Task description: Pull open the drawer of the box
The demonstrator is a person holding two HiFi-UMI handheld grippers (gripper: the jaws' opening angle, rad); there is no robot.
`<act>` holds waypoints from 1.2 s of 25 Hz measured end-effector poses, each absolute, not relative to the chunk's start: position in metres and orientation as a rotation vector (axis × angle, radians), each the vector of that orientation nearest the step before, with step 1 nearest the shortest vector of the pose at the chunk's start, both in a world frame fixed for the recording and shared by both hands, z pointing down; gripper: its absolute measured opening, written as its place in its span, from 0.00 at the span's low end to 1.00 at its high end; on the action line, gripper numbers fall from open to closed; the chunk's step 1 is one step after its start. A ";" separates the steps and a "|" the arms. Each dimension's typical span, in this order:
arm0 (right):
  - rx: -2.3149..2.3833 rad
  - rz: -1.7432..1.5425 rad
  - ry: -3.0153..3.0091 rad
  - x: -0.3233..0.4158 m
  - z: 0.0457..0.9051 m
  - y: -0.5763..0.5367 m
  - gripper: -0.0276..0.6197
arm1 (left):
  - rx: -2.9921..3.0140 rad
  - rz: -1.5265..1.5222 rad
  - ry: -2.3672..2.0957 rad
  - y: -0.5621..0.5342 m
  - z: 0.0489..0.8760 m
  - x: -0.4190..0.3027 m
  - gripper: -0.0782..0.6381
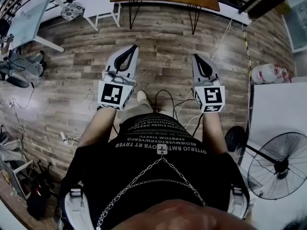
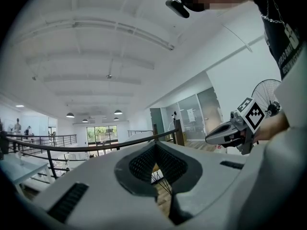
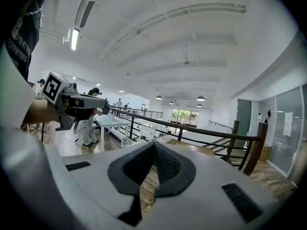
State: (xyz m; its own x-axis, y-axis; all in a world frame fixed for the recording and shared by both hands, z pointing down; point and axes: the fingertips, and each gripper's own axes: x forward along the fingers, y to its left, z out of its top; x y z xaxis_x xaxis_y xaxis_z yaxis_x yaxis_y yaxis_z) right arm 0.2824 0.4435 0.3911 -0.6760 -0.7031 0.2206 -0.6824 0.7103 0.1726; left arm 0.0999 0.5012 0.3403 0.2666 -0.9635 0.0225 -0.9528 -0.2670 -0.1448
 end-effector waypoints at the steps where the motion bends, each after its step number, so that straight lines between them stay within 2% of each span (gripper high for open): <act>1: 1.096 -0.104 -2.641 0.278 0.394 0.439 0.04 | -2.422 -0.160 1.831 0.495 0.341 0.096 0.12; 5: 1.101 -0.078 -2.618 0.264 0.402 0.420 0.05 | -2.450 -0.159 1.801 0.472 0.344 0.084 0.12; 8: 1.106 -0.063 -2.607 0.255 0.403 0.408 0.16 | -2.465 -0.156 1.779 0.459 0.342 0.076 0.12; 17: 1.143 -0.052 -2.582 0.219 0.405 0.364 0.22 | -2.478 -0.140 1.776 0.419 0.348 0.028 0.12; 30: 1.166 -0.051 -2.544 0.149 0.409 0.328 0.23 | -2.535 -0.170 1.769 0.383 0.372 -0.047 0.12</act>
